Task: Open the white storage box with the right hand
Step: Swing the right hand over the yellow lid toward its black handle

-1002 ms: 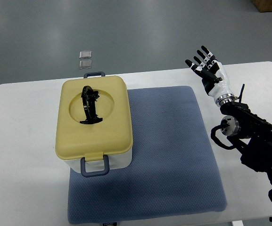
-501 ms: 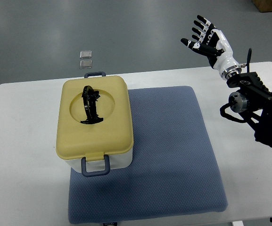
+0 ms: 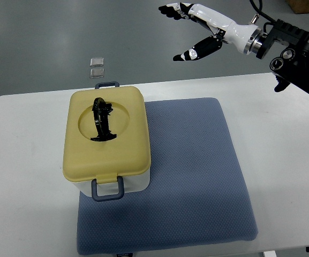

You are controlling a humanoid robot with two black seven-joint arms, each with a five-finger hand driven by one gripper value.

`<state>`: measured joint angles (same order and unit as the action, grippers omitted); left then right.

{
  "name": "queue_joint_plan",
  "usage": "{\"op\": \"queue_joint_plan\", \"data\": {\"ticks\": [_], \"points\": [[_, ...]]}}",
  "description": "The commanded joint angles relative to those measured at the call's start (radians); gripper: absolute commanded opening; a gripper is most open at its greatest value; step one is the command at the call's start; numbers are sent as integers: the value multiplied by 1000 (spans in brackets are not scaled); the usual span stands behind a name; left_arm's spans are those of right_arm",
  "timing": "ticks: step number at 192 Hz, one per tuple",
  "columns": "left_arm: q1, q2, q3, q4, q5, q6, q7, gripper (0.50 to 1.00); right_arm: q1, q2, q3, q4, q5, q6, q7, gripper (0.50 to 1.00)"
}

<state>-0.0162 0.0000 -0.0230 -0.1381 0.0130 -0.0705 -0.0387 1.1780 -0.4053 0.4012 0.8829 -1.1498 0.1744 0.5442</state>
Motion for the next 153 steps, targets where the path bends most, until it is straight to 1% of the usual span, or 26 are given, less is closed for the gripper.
{"op": "queue_joint_plan", "data": {"ticks": [1, 29, 42, 58, 91, 117, 134, 145, 153], "points": [[1, 0, 0, 0, -1, 0, 0, 1000, 58, -6, -19, 44, -84, 51, 10, 919], [1, 0, -1, 0, 1, 0, -1, 1000, 135, 8, -28, 110, -228, 118, 29, 917], [1, 0, -1, 0, 1, 0, 0, 1000, 175, 11, -48, 140, -275, 134, 31, 915], [1, 0, 0, 0, -1, 0, 0, 1000, 229, 19, -99, 168, -314, 140, 39, 915], [-1, 0, 0, 0, -1, 0, 0, 1000, 322, 118, -246, 169, -375, 140, 37, 907], [1, 0, 0, 0, -1, 0, 0, 1000, 342, 161, -294, 162, -400, 135, 34, 901], [1, 0, 0, 0, 1, 0, 0, 1000, 356, 187, -301, 162, -412, 135, 29, 889], [1, 0, 0, 0, -1, 0, 0, 1000, 357, 206, -303, 160, -439, 138, 28, 872], [-1, 0, 0, 0, -1, 0, -1, 1000, 357, 217, -303, 154, -459, 138, 25, 872]]}}
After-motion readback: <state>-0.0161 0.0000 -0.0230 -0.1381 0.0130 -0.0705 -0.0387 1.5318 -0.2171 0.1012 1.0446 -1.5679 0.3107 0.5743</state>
